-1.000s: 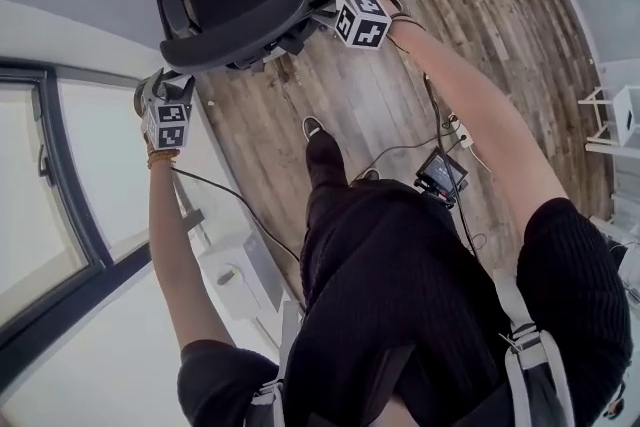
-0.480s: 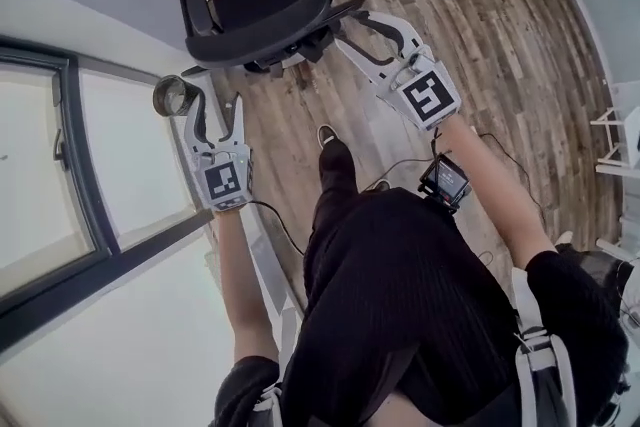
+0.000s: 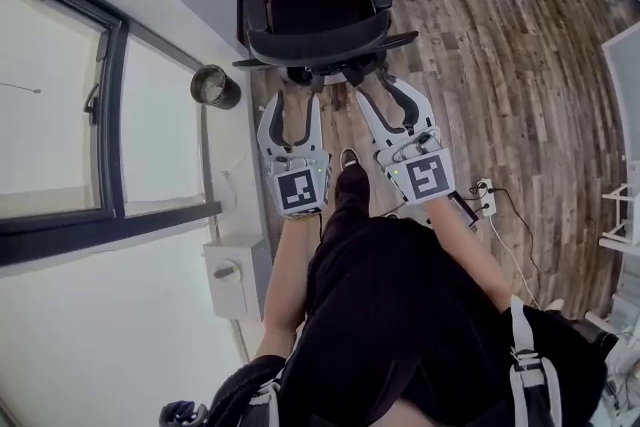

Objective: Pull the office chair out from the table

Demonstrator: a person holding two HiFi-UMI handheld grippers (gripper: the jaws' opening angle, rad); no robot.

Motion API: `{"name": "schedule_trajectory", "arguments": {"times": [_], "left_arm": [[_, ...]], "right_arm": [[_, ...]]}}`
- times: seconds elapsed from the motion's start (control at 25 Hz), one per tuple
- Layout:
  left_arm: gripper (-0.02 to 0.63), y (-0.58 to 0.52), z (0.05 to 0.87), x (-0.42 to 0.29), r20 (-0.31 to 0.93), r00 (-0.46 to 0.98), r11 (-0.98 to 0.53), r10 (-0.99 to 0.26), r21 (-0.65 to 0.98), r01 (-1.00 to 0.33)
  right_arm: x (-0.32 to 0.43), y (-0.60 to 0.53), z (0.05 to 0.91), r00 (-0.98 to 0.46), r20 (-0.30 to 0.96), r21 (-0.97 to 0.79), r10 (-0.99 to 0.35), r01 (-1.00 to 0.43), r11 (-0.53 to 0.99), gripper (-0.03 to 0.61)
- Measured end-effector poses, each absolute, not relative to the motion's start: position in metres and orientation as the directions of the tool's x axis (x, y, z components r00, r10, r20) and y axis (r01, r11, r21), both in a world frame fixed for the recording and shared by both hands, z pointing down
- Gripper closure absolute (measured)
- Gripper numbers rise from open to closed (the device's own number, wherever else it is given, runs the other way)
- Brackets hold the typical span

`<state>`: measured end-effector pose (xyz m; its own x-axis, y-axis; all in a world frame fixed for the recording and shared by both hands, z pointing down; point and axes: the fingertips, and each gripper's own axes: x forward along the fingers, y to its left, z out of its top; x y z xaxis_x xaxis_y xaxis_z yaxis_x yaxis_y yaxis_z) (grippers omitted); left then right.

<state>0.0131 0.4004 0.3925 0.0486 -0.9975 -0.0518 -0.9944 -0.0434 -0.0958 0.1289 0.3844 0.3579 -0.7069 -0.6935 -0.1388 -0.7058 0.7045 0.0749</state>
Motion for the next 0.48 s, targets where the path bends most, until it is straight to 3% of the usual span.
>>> {"name": "schedule_trajectory", "arguments": {"times": [0.48], "left_arm": [[0.480, 0.410, 0.407, 0.027, -0.017, 0.040, -0.038, -0.999, -0.087, -0.996]], "right_arm": [[0.130, 0.392, 0.391, -0.675, -0.073, -0.032, -0.734, -0.734, 0.679, 0.474]]}}
